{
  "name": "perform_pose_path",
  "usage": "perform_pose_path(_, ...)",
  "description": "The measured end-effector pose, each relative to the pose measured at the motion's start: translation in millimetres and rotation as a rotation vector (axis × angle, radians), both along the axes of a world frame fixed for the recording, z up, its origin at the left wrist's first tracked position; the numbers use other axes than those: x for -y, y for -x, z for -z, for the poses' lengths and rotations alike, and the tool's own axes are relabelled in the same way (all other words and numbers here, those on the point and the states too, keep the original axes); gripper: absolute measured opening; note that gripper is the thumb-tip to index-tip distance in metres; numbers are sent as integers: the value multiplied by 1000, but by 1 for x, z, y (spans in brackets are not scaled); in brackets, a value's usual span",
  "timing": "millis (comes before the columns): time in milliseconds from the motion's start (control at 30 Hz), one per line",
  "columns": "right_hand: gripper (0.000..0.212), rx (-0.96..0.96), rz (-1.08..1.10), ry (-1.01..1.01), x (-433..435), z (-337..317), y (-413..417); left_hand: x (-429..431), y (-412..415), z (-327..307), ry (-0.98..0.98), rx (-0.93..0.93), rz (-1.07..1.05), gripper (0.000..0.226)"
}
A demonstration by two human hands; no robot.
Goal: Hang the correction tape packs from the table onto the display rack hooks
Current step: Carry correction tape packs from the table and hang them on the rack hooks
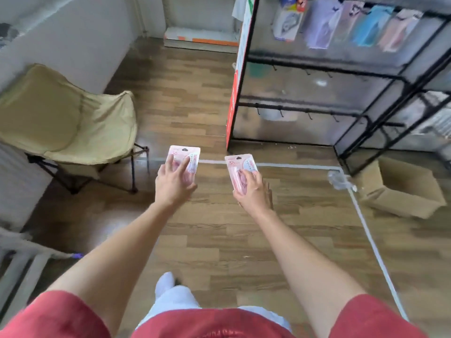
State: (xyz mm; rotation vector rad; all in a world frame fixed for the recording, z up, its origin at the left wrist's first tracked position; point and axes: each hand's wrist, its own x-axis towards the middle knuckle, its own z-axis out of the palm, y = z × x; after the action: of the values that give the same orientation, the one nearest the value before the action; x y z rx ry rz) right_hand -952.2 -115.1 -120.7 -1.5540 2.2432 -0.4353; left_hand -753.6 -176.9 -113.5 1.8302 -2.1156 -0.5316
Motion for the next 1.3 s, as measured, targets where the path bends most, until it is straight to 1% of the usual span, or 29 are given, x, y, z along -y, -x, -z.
perform_pose_path(167, 62, -27, 167, 33, -18, -2, 87, 17, 98, -7, -34, 5, 159, 74)
perform_pose_path(333, 62, -25, 309, 72, -6, -13, 164, 51, 181, -21, 26, -13, 270, 73)
perform_pose_path(467, 62, -62, 378, 129, 29, -22, 222, 96, 246, -34, 73, -83, 278, 62)
perform_pose_path(533, 62, -88, 390, 133, 49, -29, 251, 123, 278, -43, 104, -96, 299, 60)
perform_pose_path(667, 64, -133, 430, 163, 89, -49, 307, 172, 335, -65, 125, -86, 360, 69)
perform_pose_path(767, 63, -160, 458, 180, 112, -59, 341, 196, 373, -77, 132, -74, 404, 72)
perform_pose_path(1033, 64, -159, 505, 193, 147, -55, 435, 241, 468, -73, 138, -19, 447, 67)
perform_pose_path(1300, 66, -168, 453, 291, 188, -63, 571, 276, 598, -72, 186, -70, 426, 66)
